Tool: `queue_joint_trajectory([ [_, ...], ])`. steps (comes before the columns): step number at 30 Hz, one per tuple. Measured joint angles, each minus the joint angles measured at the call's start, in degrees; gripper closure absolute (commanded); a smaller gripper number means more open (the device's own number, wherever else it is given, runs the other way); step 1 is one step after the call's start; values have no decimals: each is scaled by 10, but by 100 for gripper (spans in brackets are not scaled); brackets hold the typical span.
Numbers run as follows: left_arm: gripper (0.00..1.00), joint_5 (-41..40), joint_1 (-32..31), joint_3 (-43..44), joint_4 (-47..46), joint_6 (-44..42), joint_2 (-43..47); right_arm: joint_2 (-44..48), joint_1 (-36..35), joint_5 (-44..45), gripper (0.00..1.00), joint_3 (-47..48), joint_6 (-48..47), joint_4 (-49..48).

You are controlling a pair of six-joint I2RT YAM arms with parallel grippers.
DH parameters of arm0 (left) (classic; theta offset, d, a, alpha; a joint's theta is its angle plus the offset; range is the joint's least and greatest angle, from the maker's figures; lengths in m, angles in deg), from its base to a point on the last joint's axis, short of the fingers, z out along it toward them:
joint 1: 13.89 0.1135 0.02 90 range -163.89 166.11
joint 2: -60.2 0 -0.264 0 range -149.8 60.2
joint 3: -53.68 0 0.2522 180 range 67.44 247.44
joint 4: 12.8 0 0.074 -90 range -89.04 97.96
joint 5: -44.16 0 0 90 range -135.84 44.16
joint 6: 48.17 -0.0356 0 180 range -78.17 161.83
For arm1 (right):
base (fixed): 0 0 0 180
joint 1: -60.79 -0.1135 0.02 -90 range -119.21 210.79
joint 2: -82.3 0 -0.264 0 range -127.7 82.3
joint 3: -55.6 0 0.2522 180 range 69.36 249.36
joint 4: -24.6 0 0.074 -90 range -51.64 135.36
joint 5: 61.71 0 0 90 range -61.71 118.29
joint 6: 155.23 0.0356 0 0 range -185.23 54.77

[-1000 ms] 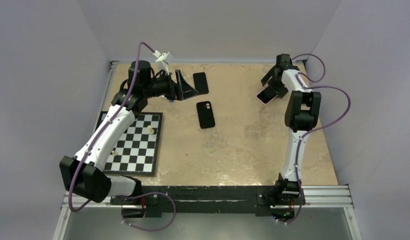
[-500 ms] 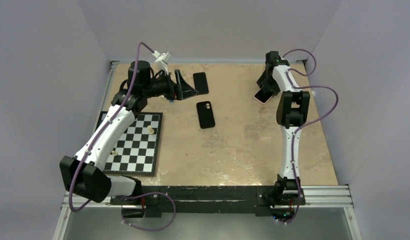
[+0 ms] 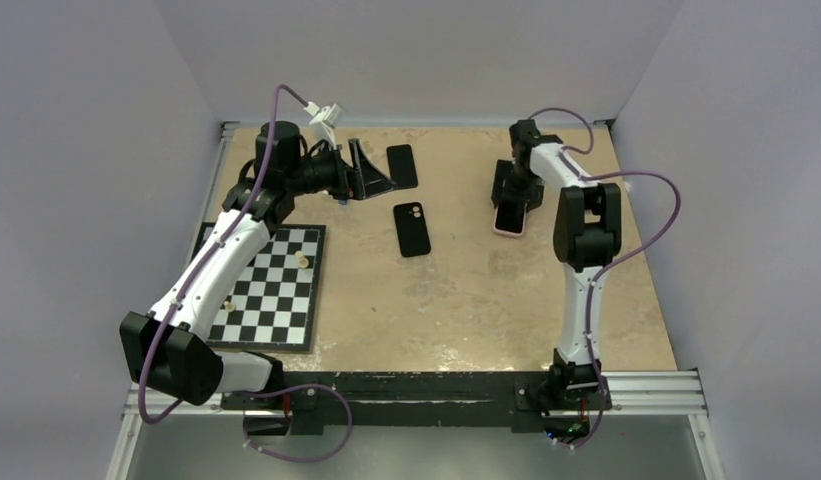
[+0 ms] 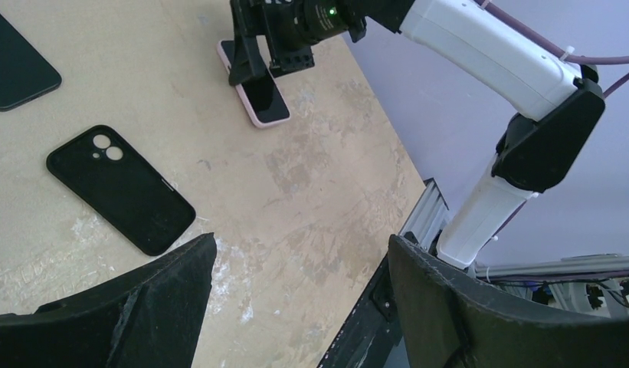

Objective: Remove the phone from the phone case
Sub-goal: Pick up the phone at the center of the board, then adjust the phone.

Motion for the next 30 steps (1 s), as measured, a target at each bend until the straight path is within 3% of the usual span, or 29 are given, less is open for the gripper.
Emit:
queue_joint_trajectory([
  [3, 14, 2, 1, -2, -2, 1, 0, 28, -36, -5, 100, -48, -58, -9],
  [8, 14, 2, 4, -3, -2, 0, 0, 85, -68, -27, 100, -145, -125, -70],
  [16, 15, 0, 4, -3, -2, 1, -4, 269, -75, -41, 100, -346, -210, -205],
  [26, 17, 13, 10, -26, -45, 46, -28, 455, -161, -49, 100, -434, -287, -336],
  [30, 25, 48, 10, -51, -113, 91, -63, 503, -210, -75, 100, -442, -312, -344],
])
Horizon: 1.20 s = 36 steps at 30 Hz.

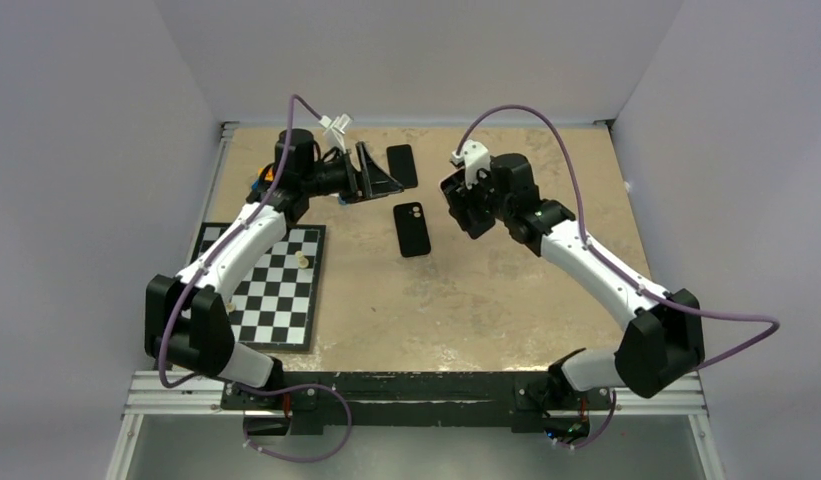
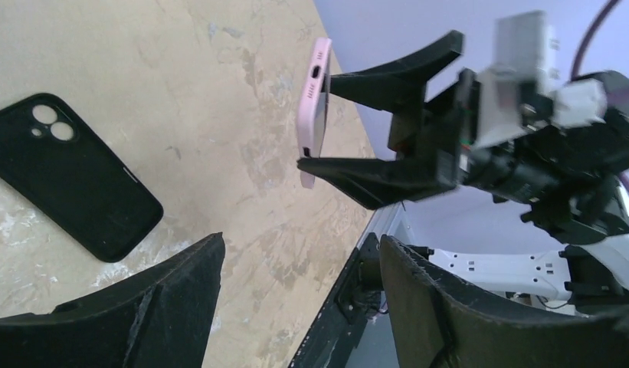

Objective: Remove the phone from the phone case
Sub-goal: Adjust the phone.

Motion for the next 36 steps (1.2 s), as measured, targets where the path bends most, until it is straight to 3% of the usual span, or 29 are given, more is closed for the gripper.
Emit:
queue_joint_trajectory([
  [12, 20, 43, -46, -17, -78, 43, -64, 15, -83, -23, 100, 0, -31, 30],
  [20, 30, 43, -55, -17, -81, 44, -95, 15, -128, -21, 100, 6, -31, 41],
  [27, 55, 45, -68, -17, -82, 43, -100, 15, -157, -15, 100, 23, -31, 41],
  [29, 70, 49, -73, -17, -82, 44, -100, 15, -160, -8, 100, 27, -31, 40],
  [31, 94, 53, -78, -17, -82, 44, -100, 15, -160, -3, 100, 28, -31, 39],
  [32, 100, 53, -79, -17, -81, 45, -100, 15, -161, 3, 100, 28, -31, 39],
  [33, 100, 49, -79, -18, -82, 34, -100, 15, -161, 6, 100, 28, -30, 39],
  [34, 100, 52, -79, -18, -83, 32, -100, 16, -161, 8, 92, 28, -29, 39],
  [36, 100, 48, -79, -18, -82, 28, -97, 17, -163, 12, 62, 28, -30, 36],
])
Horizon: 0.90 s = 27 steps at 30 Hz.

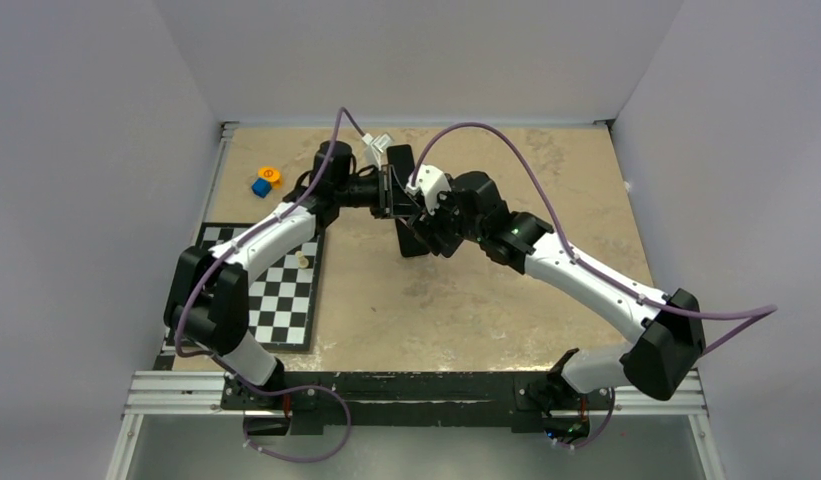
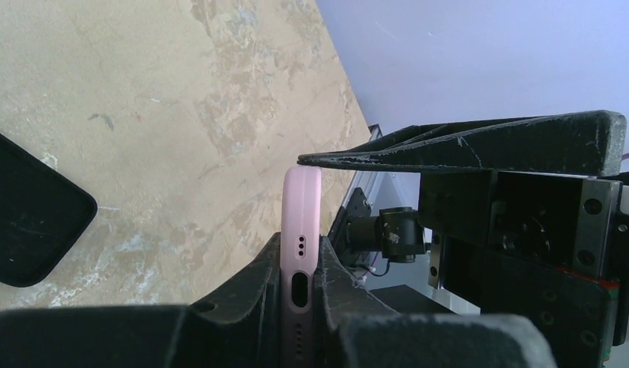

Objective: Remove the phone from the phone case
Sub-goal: Adjust the phone.

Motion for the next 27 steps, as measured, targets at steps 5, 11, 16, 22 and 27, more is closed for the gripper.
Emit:
queue_joint_trajectory([
  [5, 100, -30, 1, -11, 24, -20, 37, 9, -8, 3, 17, -5, 8, -9],
  [11, 100, -154, 31, -17, 108, -66, 130, 51, 3, 17, 12, -49, 50, -31],
  [16, 100, -267, 61, -27, 145, -91, 198, 36, 60, 7, 10, -67, 110, -34],
  [22, 100, -251, 67, -76, 85, -76, 230, 4, 203, -150, 7, -131, 305, -156],
  [27, 100, -151, 77, -154, -157, 52, 190, -2, 250, -303, 3, -250, 528, -418],
])
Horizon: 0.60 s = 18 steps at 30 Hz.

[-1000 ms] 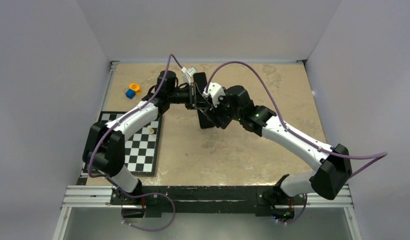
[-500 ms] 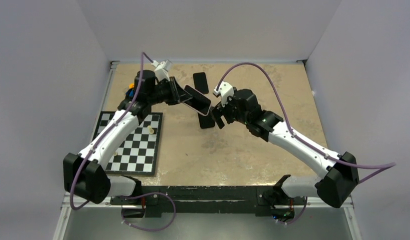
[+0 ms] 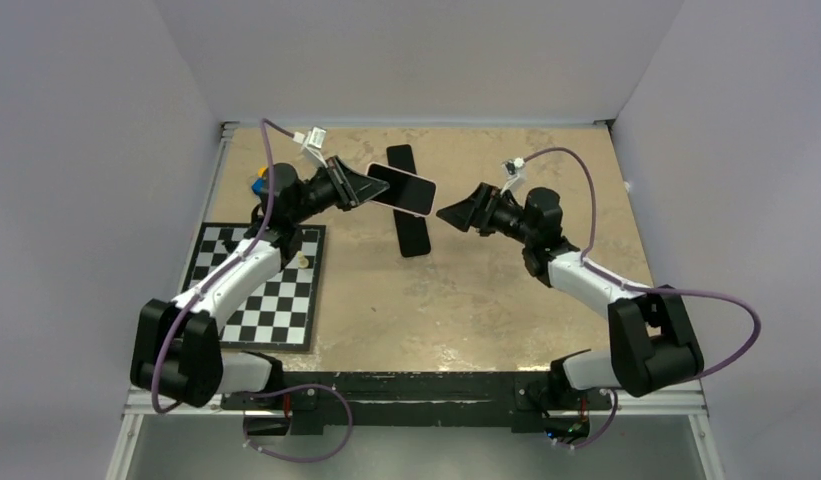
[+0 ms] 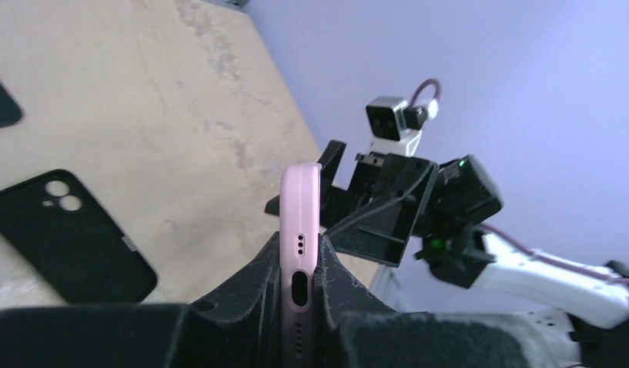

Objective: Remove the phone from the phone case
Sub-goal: Adjust the phone.

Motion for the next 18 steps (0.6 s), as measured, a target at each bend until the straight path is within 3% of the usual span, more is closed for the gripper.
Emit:
queue_joint_trajectory([
  [5, 100, 35, 15, -64, -268, 183, -87, -20, 1, -47, 10, -103, 203, -327],
  [8, 100, 33, 21, -81, -328, 229, -99, -62, -5, -36, 14, -127, 292, -476],
  [11, 100, 29, 22, -96, -385, 263, -100, -108, -33, -1, 16, -127, 345, -554],
  [18, 100, 13, 22, -110, -455, 300, -100, -152, -109, 64, 21, -79, 362, -610],
])
